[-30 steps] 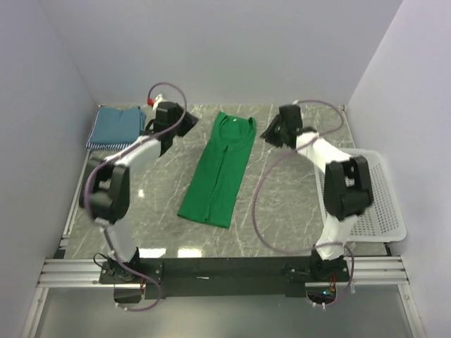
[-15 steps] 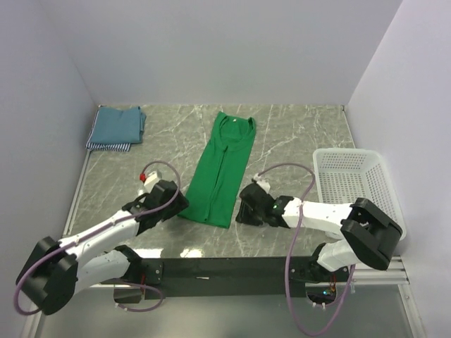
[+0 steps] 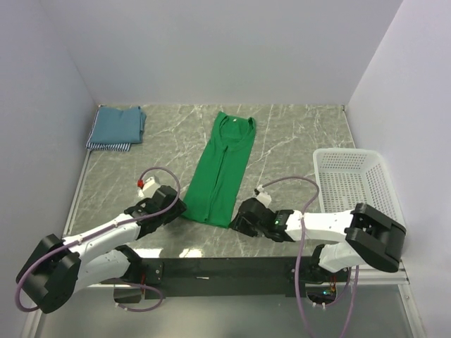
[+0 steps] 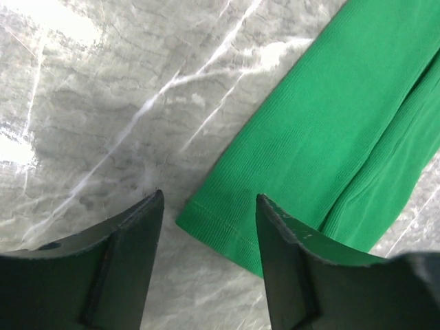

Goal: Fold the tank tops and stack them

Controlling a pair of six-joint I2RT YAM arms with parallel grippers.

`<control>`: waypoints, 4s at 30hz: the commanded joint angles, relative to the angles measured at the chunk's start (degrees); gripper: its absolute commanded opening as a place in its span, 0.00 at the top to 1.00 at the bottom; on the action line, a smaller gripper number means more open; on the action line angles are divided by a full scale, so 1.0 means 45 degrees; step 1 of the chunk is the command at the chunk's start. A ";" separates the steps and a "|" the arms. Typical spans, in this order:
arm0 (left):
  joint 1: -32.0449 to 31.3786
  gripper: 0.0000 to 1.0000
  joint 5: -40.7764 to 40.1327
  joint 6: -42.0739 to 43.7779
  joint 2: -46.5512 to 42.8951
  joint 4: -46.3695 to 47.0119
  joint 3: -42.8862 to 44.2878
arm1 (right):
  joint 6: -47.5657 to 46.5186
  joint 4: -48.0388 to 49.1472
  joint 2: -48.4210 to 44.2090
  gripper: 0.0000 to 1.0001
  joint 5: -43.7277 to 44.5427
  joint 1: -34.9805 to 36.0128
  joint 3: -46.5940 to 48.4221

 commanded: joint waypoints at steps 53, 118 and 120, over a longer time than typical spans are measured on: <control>-0.8110 0.99 -0.1249 -0.5037 0.1561 -0.1973 0.0539 | 0.0807 -0.6993 -0.2997 1.00 0.2654 0.3332 0.0035; 0.1419 0.29 0.1445 0.3532 0.6761 0.1912 0.8314 | -0.8430 -0.4320 0.3098 0.60 0.2148 -0.5962 0.9021; 0.1419 0.31 0.1697 0.3396 0.6427 0.2047 0.7905 | -0.8371 -0.4379 0.2863 0.60 0.2168 -0.5962 0.8885</control>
